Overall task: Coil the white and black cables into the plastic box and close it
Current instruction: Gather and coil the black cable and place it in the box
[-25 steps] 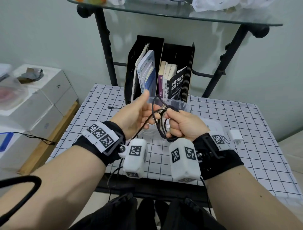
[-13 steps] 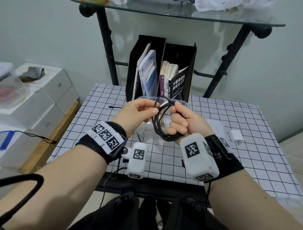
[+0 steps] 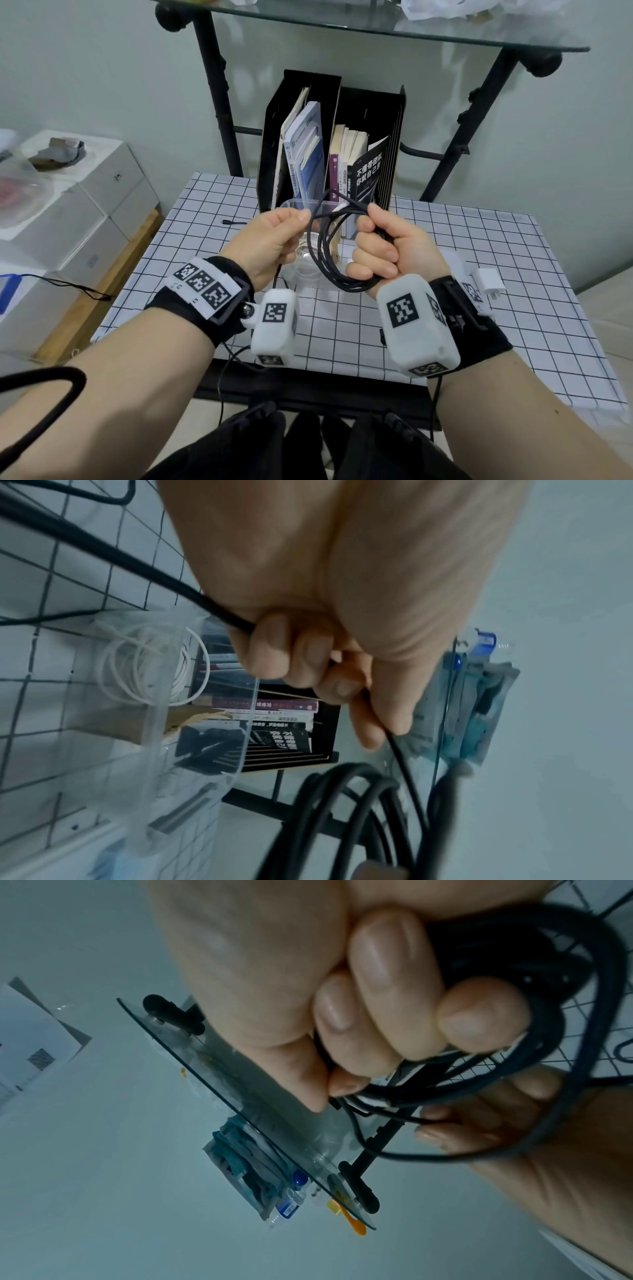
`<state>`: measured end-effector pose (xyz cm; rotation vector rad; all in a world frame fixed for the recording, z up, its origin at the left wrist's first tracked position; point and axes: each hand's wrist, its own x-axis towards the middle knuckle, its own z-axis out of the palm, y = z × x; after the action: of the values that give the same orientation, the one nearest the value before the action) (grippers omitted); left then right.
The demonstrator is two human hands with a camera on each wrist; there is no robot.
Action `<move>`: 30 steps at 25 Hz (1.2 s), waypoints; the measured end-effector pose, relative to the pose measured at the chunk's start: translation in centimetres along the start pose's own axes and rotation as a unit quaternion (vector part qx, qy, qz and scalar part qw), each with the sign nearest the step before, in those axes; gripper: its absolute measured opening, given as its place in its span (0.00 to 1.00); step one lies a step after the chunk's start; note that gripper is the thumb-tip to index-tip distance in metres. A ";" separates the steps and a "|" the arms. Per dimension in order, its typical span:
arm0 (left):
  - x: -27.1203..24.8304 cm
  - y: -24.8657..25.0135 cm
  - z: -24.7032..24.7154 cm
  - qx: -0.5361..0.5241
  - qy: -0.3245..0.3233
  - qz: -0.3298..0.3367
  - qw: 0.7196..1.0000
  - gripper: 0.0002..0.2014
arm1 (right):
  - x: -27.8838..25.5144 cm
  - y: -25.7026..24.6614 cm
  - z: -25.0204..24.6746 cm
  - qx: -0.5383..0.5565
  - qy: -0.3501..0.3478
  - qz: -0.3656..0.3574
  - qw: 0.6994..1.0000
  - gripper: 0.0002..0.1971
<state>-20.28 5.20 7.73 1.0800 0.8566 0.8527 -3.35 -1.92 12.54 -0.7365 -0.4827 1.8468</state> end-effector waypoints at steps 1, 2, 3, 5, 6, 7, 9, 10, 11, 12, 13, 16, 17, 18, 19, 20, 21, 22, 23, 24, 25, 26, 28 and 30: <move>0.1 0.1 -0.2 -0.009 0.015 0.006 1.000 0.10 | 0.0 0.1 0.1 -0.010 -0.006 0.007 1.000 0.12; 0.3 0.2 -0.3 -0.013 0.032 0.013 0.999 0.10 | 0.0 0.2 0.2 -0.020 -0.012 0.013 1.000 0.12; 0.4 0.3 -0.3 -0.017 0.046 0.018 0.999 0.10 | 0.1 0.3 0.3 -0.031 -0.016 0.020 0.999 0.12; 0.6 0.5 -0.1 -0.037 0.068 0.028 0.997 0.11 | 0.2 0.5 0.5 -0.056 -0.013 0.030 0.998 0.11; 0.7 0.6 0.1 -0.054 0.076 0.032 0.995 0.12 | 0.3 0.5 0.5 -0.069 -0.007 0.033 0.997 0.11; 0.7 0.8 0.2 -0.074 0.083 0.035 0.993 0.15 | 0.3 0.5 0.6 -0.081 -0.001 0.034 0.996 0.11; 0.6 1.1 0.4 -0.095 0.096 0.043 0.990 0.21 | 0.3 0.6 0.7 -0.103 0.009 0.036 0.994 0.11; 0.6 1.2 0.4 -0.100 0.103 0.047 0.988 0.21 | 0.3 0.6 0.7 -0.113 0.012 0.039 0.993 0.11; 0.5 1.5 0.5 -0.105 0.107 0.052 0.987 0.19 | 0.3 0.6 0.6 -0.121 0.014 0.043 0.992 0.11; 0.6 1.6 0.5 -0.107 0.109 0.056 0.987 0.16 | 0.2 0.5 0.5 -0.129 0.013 0.046 0.991 0.11; 0.7 1.9 0.5 -0.107 0.110 0.058 0.986 0.14 | 0.2 0.5 0.4 -0.133 0.008 0.050 0.990 0.11; 1.2 1.7 0.2 -0.101 0.105 0.053 0.988 0.16 | 0.4 0.3 0.2 -0.101 -0.037 0.064 0.992 0.12; 1.2 1.2 0.1 -0.095 0.096 0.046 0.990 0.16 | 0.4 0.2 0.2 -0.074 -0.052 0.060 0.994 0.13; 1.2 0.7 0.1 -0.085 0.083 0.037 0.992 0.15 | 0.5 0.1 0.2 -0.046 -0.060 0.053 0.996 0.14; 1.2 0.2 0.2 -0.069 0.069 0.027 0.995 0.13 | 0.6 0.1 0.2 -0.017 -0.061 0.042 0.997 0.15; 0.9 -0.5 0.2 -0.043 0.056 0.016 0.997 0.12 | 0.6 0.1 0.1 0.010 -0.056 0.028 0.998 0.16; 0.7 -1.0 0.4 -0.014 0.043 0.006 0.999 0.11 | 0.6 0.1 0.0 0.035 -0.045 0.010 0.998 0.17; 0.4 -1.4 0.6 0.013 0.028 -0.002 1.000 0.09 | 0.7 -0.1 -0.2 0.058 -0.029 -0.013 0.998 0.18; 0.1 -1.6 0.8 0.032 0.010 -0.011 0.999 0.09 | 0.7 -0.2 -0.5 0.076 -0.006 -0.037 0.996 0.19; -0.2 -1.7 1.0 0.044 -0.011 -0.022 0.999 0.09 | 0.8 -0.5 -0.8 0.090 0.024 -0.063 0.994 0.20; -0.5 -1.8 1.1 0.056 -0.033 -0.038 0.997 0.10 | 0.8 -0.9 -1.2 0.098 0.060 -0.091 0.989 0.21; -0.7 -1.9 1.2 0.072 -0.053 -0.057 0.994 0.11 | 0.9 -1.4 -1.6 0.103 0.102 -0.119 0.982 0.20; -1.3 -2.0 1.4 0.127 -0.091 -0.084 0.984 0.11 | 0.9 -2.3 -2.3 0.118 0.193 -0.164 0.960 0.18; -1.8 -2.0 1.5 0.213 -0.132 -0.083 0.965 0.13 | 0.9 -2.7 -2.8 0.130 0.265 -0.199 0.935 0.18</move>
<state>-19.35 2.54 6.49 1.4371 0.9091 0.3768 0.15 -0.15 11.94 -0.8432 -0.0254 1.2350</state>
